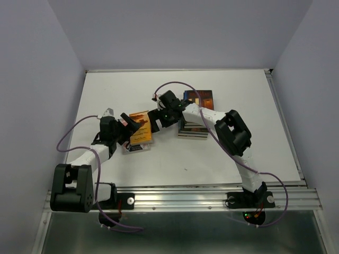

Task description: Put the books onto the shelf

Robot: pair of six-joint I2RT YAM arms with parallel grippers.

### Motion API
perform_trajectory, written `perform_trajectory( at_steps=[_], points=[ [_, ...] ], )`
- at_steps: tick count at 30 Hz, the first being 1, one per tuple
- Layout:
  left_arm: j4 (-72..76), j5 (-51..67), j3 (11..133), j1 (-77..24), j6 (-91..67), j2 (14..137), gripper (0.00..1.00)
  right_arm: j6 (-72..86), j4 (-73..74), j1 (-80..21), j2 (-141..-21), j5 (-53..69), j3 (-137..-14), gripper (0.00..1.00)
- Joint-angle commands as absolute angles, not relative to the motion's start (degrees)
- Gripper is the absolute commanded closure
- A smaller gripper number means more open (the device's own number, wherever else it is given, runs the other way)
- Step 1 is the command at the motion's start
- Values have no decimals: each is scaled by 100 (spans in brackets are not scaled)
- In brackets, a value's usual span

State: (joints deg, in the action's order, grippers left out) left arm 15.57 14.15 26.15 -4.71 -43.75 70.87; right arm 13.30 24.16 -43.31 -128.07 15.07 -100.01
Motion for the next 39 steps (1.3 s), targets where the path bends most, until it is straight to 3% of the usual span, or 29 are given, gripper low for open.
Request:
perform_trajectory(
  at_steps=[1, 5, 14, 23, 32, 39],
  points=[
    [2495, 2671, 2382, -615, -4473, 7085, 2, 1450, 2672, -4438, -12937, 1907, -9879, 0],
    [3243, 3321, 2250, -659, -4658, 6610, 2, 1494, 2681, -4438, -13017, 1881, -9896, 0],
    [3322, 3164, 2206, -703, -4764, 5828, 2, 1521, 2716, -4438, -13043, 1644, -9896, 0],
    [3322, 2813, 2136, -729, -4825, 6450, 6, 1529, 2707, -4438, -13034, 1688, -9862, 0],
    [3234, 2180, 2021, -852, -5010, 7189, 24, 1740, 2716, -4386, -12999, 1942, -9677, 0],
    [3243, 1987, 2215, -932, -5071, 7181, 71, 1705, 2707, -4386, -13034, 2039, -9686, 0]
  ],
)
